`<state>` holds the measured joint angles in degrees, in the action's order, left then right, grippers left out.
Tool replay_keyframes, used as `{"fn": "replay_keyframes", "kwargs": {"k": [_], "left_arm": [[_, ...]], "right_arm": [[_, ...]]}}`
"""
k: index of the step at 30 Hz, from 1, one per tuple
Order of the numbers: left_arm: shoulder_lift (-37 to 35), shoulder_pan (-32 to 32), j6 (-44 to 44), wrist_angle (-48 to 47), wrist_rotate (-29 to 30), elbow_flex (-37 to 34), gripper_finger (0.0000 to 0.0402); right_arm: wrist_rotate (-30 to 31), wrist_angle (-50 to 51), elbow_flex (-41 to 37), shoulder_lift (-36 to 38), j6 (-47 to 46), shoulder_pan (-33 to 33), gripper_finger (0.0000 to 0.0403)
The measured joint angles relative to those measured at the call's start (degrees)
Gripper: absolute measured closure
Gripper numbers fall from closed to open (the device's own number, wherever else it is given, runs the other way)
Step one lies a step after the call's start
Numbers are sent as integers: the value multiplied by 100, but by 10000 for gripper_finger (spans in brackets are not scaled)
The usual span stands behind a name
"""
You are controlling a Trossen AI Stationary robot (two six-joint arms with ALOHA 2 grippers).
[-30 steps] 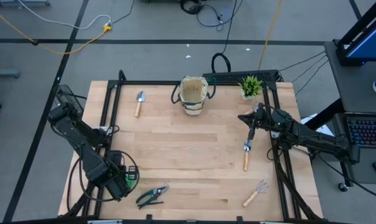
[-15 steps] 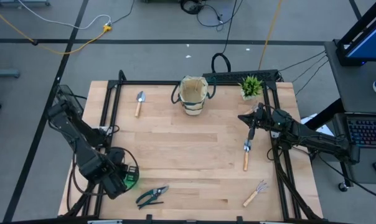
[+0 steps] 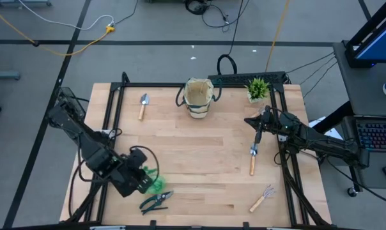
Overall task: Pick & Place Garden tools in Gardening bag
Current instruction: Put the green spray bottle into the gardening bag
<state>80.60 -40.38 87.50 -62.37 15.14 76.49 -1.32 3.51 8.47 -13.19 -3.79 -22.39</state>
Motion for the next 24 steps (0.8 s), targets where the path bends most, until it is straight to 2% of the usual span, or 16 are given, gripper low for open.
{"fn": "replay_keyframes", "kwargs": {"k": [5,12,24], "left_arm": [[0,332,-1358,1187,60,0,348],[0,721,-3362,3522,38,0,348],[0,888,-5395,6093,-679,2,348]], "right_arm": [[0,-1,0,0,0,1,403],[0,0,0,0,-1,0,403],[0,0,0,1,-1,1,403]]}}
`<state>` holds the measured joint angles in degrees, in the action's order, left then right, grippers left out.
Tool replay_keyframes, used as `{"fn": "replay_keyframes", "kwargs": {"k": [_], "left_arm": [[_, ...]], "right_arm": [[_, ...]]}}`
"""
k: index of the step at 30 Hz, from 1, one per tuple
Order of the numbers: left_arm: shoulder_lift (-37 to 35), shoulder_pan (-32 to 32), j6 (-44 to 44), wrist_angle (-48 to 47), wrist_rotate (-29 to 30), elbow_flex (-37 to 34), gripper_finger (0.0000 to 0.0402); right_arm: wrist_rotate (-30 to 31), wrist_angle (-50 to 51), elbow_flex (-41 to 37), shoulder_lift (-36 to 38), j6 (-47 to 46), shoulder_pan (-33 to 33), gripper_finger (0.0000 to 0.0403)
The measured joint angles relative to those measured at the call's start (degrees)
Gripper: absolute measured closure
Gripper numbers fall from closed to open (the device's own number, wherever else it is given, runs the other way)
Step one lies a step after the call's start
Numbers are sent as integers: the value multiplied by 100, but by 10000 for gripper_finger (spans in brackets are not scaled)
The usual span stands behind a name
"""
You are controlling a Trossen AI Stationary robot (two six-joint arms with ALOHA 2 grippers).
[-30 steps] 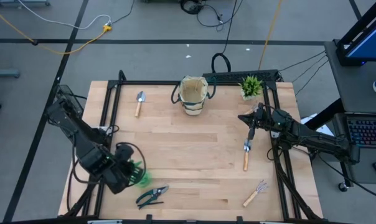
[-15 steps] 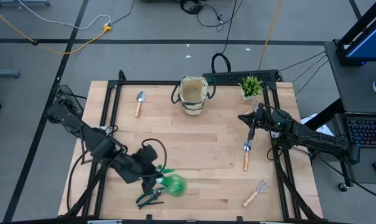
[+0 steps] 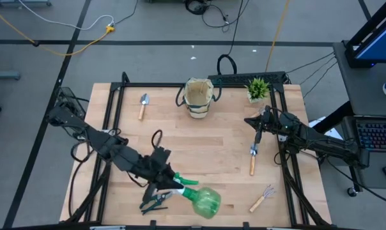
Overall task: Pick & Place Garden tools in Gardening bag
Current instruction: Put the green spray bottle into the gardening bag
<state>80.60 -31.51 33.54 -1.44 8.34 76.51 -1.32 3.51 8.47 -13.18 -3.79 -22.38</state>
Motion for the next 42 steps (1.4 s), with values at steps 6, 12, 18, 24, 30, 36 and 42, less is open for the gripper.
{"fn": "replay_keyframes", "kwargs": {"k": [6,12,18,24,30,36,42], "left_arm": [[0,-2,-833,1127,-379,0,348],[0,0,-1498,1879,-910,0,348],[0,-3,-2150,2529,-1611,0,348],[0,-9,-2609,3015,-2088,3,348],[0,-7,-2641,3004,-2091,3,348],[0,-13,-2228,2833,-1403,3,348],[2,-3,-1383,2827,-239,3,348]], "right_arm": [[0,0,0,-1,1,-1,403],[0,-1,0,-1,2,-1,403],[0,-2,0,-1,11,-1,403],[0,0,0,0,17,0,403],[0,-2,0,-1,17,1,403],[0,0,0,-1,20,-1,403],[0,0,0,-1,20,-1,403]]}}
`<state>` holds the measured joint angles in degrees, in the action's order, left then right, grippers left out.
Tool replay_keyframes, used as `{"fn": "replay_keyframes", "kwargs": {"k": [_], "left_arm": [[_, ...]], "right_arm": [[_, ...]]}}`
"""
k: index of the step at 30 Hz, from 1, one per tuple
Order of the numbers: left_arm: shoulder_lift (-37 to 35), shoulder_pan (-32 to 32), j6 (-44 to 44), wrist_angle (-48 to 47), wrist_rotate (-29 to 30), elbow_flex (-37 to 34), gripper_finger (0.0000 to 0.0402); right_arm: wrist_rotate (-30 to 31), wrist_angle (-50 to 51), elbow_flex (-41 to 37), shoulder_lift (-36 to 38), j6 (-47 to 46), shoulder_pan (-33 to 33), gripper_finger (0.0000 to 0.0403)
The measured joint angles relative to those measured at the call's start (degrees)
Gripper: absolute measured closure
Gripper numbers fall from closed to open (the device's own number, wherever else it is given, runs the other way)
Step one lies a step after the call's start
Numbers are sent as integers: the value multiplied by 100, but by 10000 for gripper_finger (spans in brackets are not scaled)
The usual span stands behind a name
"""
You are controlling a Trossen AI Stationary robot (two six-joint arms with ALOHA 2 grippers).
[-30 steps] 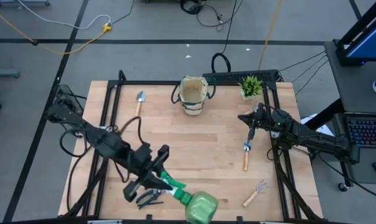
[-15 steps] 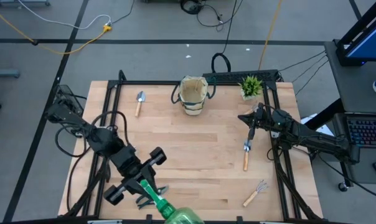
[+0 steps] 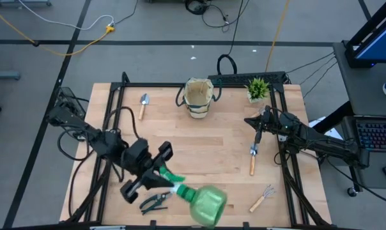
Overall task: Pick & Place Garden tools in Gardening bag
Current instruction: Put the green spray bottle into the gardening bag
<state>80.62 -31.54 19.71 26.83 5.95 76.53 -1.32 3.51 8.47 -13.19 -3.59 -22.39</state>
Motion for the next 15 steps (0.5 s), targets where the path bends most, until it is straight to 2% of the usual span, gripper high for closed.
{"fn": "replay_keyframes", "kwargs": {"k": [9,15], "left_arm": [[0,-4,1233,0,1476,0,348],[0,-4,1883,206,2014,0,348]], "right_arm": [[0,0,0,0,2,1,403],[0,0,0,0,2,0,403]]}}
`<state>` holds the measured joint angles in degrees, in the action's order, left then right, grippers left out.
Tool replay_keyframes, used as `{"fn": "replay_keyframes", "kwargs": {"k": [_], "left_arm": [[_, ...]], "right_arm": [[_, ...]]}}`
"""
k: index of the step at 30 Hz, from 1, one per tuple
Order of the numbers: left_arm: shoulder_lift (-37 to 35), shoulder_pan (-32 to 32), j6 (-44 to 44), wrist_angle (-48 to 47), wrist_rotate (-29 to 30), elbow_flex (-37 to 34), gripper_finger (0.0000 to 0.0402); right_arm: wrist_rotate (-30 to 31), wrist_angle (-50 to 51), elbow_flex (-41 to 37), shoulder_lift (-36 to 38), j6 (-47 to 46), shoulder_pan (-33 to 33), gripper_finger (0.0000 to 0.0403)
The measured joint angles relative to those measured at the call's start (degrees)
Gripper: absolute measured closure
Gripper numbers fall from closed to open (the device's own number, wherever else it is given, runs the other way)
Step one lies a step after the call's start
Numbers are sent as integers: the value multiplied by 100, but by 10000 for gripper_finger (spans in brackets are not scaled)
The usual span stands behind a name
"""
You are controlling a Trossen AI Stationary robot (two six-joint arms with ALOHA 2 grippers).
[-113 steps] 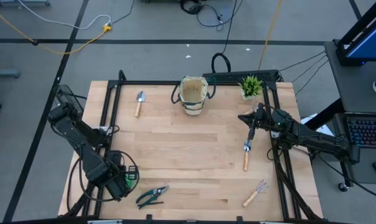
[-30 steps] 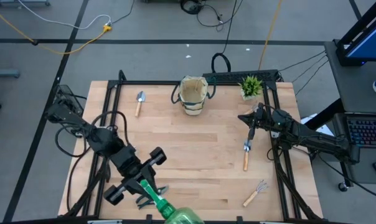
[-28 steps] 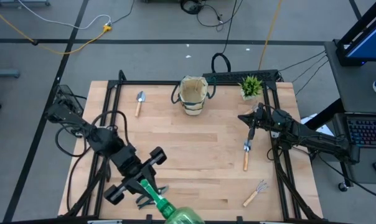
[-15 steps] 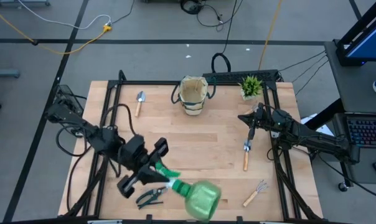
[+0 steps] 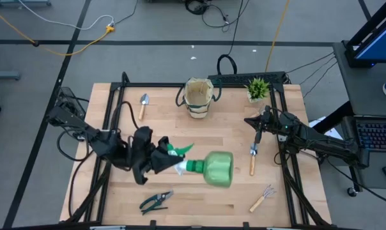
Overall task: Pick & Place Garden tools in Gardening bag
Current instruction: Put the green spray bottle into the gardening bag
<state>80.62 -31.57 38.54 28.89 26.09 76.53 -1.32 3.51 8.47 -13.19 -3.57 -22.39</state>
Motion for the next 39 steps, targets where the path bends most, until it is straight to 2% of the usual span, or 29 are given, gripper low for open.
{"fn": "replay_keyframes", "kwargs": {"k": [4,11,23,33,39], "left_arm": [[0,0,267,322,54,0,348],[0,4,835,313,333,0,348],[0,0,841,245,397,0,348],[0,-4,-491,-296,-387,0,348],[0,-1,-1263,-1005,-416,0,348]], "right_arm": [[0,0,0,1,-1,0,403],[0,1,0,0,-1,0,403],[2,0,0,0,0,0,403],[0,0,0,0,-2,0,403],[0,0,0,0,-2,0,403]]}}
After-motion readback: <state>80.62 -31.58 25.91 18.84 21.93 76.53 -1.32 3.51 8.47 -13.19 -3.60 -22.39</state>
